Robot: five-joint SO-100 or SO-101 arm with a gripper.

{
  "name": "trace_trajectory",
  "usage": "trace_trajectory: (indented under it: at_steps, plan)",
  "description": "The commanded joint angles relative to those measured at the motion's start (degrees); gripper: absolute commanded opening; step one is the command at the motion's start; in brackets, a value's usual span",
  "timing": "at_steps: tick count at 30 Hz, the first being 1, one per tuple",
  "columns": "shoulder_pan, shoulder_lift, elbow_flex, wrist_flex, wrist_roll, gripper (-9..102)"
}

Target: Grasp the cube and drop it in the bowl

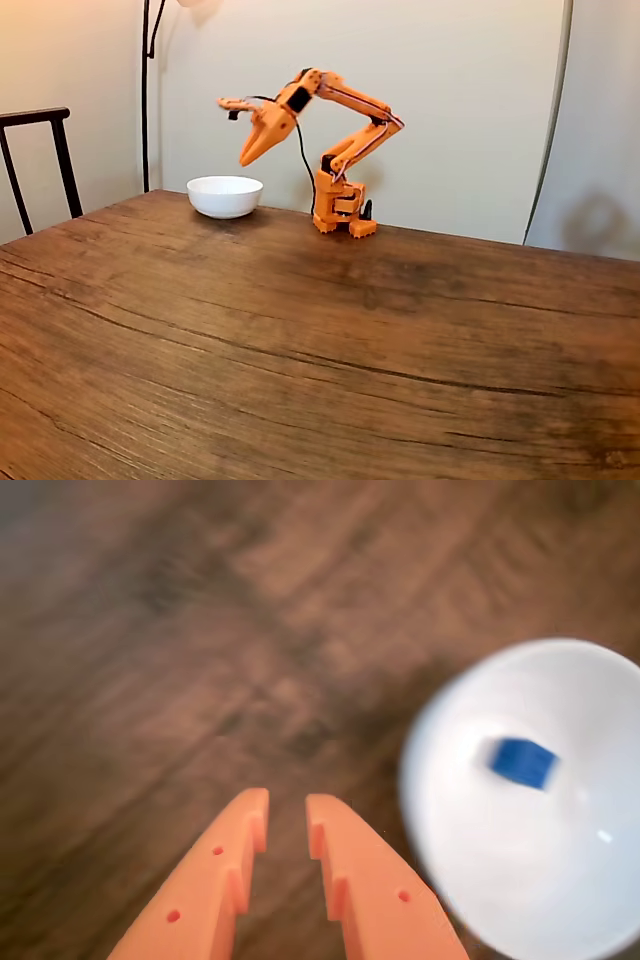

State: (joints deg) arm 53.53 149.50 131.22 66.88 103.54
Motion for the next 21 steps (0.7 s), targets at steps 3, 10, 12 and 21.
trace_trajectory:
  at_steps: [3,10,12,21]
  plan:
    - [-13.4,6.3,-2.8,0.3,-8.5,3]
    - [-27.3,10.7,-2.7,0.4,-11.7,0]
    - [-30.8,10.9,-2.7,0.4,-11.7,0]
    - [-46.9,13.1,-1.1,0.5,-9.1,0]
